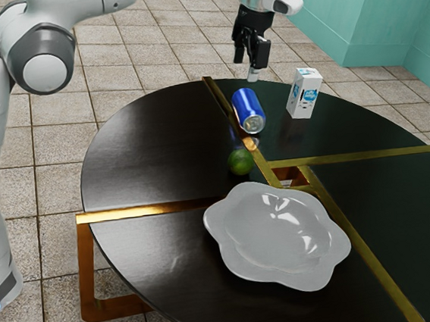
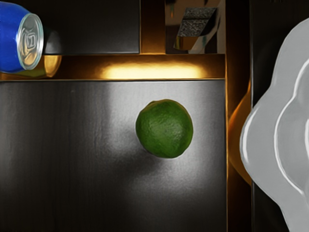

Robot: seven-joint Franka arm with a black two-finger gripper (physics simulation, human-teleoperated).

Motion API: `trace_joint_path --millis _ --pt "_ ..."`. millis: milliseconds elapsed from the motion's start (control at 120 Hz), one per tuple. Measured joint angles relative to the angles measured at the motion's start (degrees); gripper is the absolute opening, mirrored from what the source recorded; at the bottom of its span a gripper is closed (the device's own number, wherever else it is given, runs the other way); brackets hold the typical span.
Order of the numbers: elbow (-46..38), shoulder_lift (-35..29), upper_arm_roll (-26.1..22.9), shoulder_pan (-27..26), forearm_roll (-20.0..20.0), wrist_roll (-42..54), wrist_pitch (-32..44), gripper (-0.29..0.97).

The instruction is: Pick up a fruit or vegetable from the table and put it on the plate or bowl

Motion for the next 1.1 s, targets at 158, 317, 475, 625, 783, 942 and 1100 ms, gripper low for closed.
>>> trace_joint_path --millis 158,317,475,625,783,942,1100 --pt "0.00 0.07 0.15 0.06 -0.10 -0.78 -0.04 0.68" --pt "1.97 -0.84 0.36 0.40 -0.76 -1.37 -0.77 0.68" --pt "6.31 -6.44 -0.23 0.37 -1.13 -1.88 -3.19 0.68" --pt "6.57 -6.74 -2.94 -0.11 -0.94 -2.32 -4.34 0.68" --pt "6.16 -4.61 -3.55 -0.24 -0.34 -2.60 -4.61 0.68" --pt "3.78 -4.45 -3.51 -0.09 1.96 3.86 -4.76 0.68" --pt "1.29 -4.15 -4.53 0.11 3.40 14.93 -4.95 0.68"
